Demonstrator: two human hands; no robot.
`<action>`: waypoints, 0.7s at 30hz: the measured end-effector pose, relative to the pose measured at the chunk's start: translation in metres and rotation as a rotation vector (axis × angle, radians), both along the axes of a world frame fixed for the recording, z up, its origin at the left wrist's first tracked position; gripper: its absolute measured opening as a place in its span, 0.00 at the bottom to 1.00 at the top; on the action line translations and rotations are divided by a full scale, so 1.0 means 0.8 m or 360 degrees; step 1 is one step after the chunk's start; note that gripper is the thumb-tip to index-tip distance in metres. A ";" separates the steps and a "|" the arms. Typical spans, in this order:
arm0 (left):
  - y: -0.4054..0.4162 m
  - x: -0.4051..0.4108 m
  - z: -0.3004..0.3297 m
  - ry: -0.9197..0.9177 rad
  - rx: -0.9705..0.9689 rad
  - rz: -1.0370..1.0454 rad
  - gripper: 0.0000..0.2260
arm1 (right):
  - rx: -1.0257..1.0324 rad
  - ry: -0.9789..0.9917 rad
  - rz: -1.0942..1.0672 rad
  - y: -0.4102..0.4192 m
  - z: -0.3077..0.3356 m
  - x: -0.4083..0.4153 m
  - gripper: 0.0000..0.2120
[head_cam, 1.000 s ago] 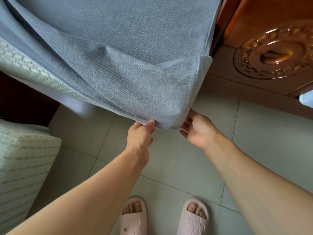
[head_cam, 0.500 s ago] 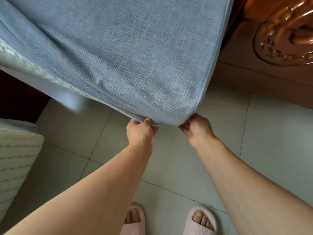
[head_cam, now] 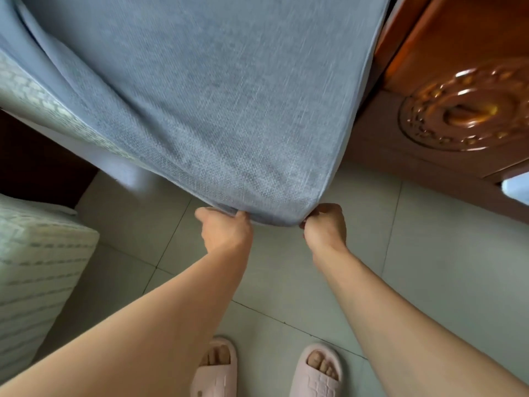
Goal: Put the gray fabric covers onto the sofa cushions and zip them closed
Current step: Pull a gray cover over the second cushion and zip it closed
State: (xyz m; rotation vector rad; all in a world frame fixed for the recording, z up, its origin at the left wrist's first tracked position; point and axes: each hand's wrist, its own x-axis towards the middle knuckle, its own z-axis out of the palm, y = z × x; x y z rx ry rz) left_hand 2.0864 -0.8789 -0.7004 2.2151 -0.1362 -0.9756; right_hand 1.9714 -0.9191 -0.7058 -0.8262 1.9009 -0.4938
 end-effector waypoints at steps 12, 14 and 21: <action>-0.006 0.044 0.126 -0.1361 0.0257 -0.1327 0.31 | -0.0832 0.0991 0.1327 0.018 0.146 0.038 0.36; -0.007 0.051 0.128 -0.1269 0.0322 -0.1432 0.30 | -0.0691 0.0960 0.1672 0.006 0.156 0.047 0.37; -0.018 0.109 0.149 -0.1155 0.0275 -0.1204 0.24 | -0.0514 0.0911 0.2079 -0.014 0.168 0.113 0.36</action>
